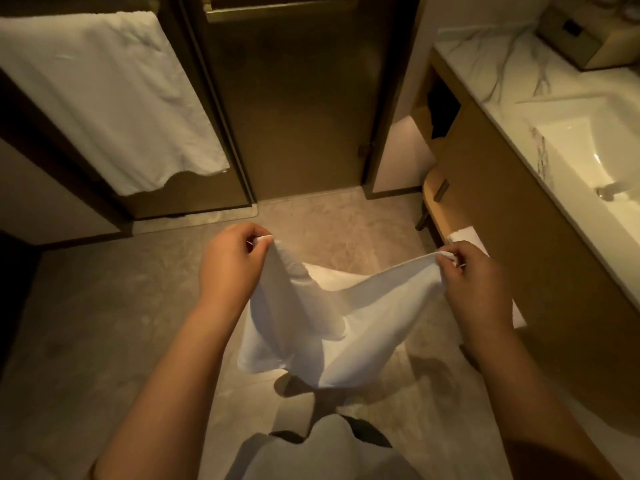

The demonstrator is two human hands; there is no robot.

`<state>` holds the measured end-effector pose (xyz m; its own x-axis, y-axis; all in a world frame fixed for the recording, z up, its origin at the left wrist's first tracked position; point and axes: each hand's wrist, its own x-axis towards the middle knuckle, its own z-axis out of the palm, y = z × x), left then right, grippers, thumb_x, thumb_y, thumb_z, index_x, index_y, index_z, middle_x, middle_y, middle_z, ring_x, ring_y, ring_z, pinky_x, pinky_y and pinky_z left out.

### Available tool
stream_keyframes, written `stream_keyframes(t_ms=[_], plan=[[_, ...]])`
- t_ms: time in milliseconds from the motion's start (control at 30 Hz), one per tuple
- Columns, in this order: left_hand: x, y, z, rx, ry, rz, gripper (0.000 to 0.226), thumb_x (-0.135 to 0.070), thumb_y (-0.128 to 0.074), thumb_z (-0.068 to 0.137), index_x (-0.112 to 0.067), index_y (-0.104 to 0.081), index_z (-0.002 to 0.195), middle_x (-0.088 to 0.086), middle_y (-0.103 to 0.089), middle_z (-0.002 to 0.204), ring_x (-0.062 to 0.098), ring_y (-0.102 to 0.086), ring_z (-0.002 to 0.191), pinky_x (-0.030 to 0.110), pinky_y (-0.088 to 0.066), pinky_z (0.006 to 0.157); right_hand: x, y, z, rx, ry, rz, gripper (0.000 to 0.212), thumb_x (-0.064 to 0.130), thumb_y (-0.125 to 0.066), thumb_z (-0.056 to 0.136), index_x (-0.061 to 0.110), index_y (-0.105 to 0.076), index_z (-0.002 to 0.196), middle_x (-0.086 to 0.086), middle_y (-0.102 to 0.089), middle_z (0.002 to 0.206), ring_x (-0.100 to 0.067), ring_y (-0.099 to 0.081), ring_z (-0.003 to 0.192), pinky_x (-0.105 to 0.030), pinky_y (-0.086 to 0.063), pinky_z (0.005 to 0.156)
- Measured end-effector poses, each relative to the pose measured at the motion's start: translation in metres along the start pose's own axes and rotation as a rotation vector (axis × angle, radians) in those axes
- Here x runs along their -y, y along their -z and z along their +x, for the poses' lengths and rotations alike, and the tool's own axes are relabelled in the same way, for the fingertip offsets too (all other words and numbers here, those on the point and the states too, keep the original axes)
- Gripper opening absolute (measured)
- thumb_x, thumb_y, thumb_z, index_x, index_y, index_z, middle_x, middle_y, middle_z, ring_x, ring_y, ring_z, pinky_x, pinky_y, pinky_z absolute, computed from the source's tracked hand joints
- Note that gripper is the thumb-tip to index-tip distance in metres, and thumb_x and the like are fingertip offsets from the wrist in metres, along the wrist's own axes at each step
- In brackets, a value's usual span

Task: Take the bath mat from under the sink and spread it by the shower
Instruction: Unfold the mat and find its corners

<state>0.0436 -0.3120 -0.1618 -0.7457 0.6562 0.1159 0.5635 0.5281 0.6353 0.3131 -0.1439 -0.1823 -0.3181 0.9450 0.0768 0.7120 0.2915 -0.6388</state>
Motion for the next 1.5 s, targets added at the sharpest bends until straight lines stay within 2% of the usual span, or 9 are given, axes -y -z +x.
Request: stream_keyframes(t_ms=[100,300,567,800,933,1000,1067,1200,1500], plan=[[-0.006,-0.011,0.011,-0.026,0.039,0.006,0.008,-0.027,-0.061,0.087,-0.025,-0.068,0.086,-0.006,-0.065,0.086,0.008,-0.057,0.075,0.031,-0.049,0.064,-0.005,-0.004,0.036,0.054,0.045,0.008,0.018,0.032,-0.054,0.093,0.022,-0.064,0.103,0.002,-0.067,0.092,-0.016,-0.060,0.082,-0.037,-0.054,0.070],[-0.010,-0.028,0.044,-0.054,0.077,0.062,0.008,-0.028,-0.062,0.086,-0.032,-0.064,0.079,-0.007,-0.060,0.082,0.007,-0.054,0.070,0.029,-0.047,0.062,-0.009,-0.030,0.089,0.167,0.105,-0.018,0.013,0.035,-0.053,0.093,0.029,-0.060,0.102,0.004,-0.064,0.092,-0.014,-0.058,0.082,-0.023,-0.043,0.059],[0.009,-0.057,0.128,-0.071,0.117,0.053,0.007,-0.029,-0.062,0.086,-0.030,-0.067,0.081,-0.007,-0.062,0.083,0.008,-0.054,0.070,0.027,-0.042,0.060,0.010,-0.067,0.168,0.183,0.140,-0.076,0.011,0.030,-0.051,0.094,0.025,-0.060,0.099,0.002,-0.063,0.088,-0.016,-0.057,0.079,-0.037,-0.054,0.067],[0.026,-0.073,0.228,-0.048,0.120,0.064,0.008,-0.026,-0.063,0.085,-0.027,-0.069,0.079,-0.010,-0.061,0.079,0.008,-0.053,0.069,0.019,-0.032,0.052,0.034,-0.113,0.254,0.195,0.128,-0.088,0.011,0.028,-0.048,0.096,0.027,-0.059,0.097,0.001,-0.063,0.085,-0.013,-0.057,0.076,-0.037,-0.054,0.067],[0.033,-0.087,0.268,0.004,0.156,0.051,0.008,-0.025,-0.063,0.085,-0.026,-0.070,0.081,-0.005,-0.066,0.080,0.014,-0.059,0.071,0.029,-0.046,0.060,0.039,-0.137,0.292,0.295,0.160,-0.008,0.009,0.024,-0.057,0.090,0.021,-0.063,0.097,0.000,-0.064,0.082,-0.008,-0.055,0.069,-0.018,-0.045,0.061],[0.036,-0.094,0.284,0.011,0.169,0.054,0.008,-0.024,-0.063,0.085,-0.025,-0.070,0.081,-0.005,-0.066,0.078,0.013,-0.059,0.068,0.029,-0.045,0.059,0.044,-0.142,0.304,0.288,0.199,0.083,0.009,0.028,-0.056,0.089,0.023,-0.062,0.093,0.012,-0.060,0.076,-0.001,-0.055,0.064,-0.005,-0.042,0.056],[0.039,-0.103,0.297,0.010,0.183,0.064,0.008,-0.023,-0.063,0.085,-0.023,-0.070,0.082,-0.004,-0.066,0.078,0.013,-0.058,0.065,0.027,-0.041,0.057,0.044,-0.148,0.317,0.219,0.311,0.057,0.008,0.020,-0.060,0.089,0.016,-0.066,0.093,0.011,-0.061,0.076,0.003,-0.054,0.062,-0.001,-0.042,0.058],[0.042,-0.127,0.326,0.009,0.236,0.072,0.010,-0.022,-0.062,0.086,-0.016,-0.071,0.087,0.000,-0.067,0.082,0.014,-0.058,0.067,0.027,-0.040,0.059,0.039,-0.168,0.356,0.285,0.118,0.104,0.025,0.013,-0.049,0.091,0.021,-0.069,0.102,0.007,-0.065,0.086,-0.012,-0.058,0.076,-0.025,-0.047,0.072],[0.044,-0.193,0.409,-0.100,0.387,0.104,0.011,-0.023,-0.060,0.087,-0.015,-0.069,0.086,0.005,-0.068,0.082,0.019,-0.061,0.071,0.032,-0.048,0.064,0.020,-0.216,0.476,0.378,0.120,0.183,0.028,0.013,-0.044,0.090,0.025,-0.066,0.101,0.006,-0.063,0.082,-0.018,-0.059,0.074,-0.030,-0.049,0.069]])
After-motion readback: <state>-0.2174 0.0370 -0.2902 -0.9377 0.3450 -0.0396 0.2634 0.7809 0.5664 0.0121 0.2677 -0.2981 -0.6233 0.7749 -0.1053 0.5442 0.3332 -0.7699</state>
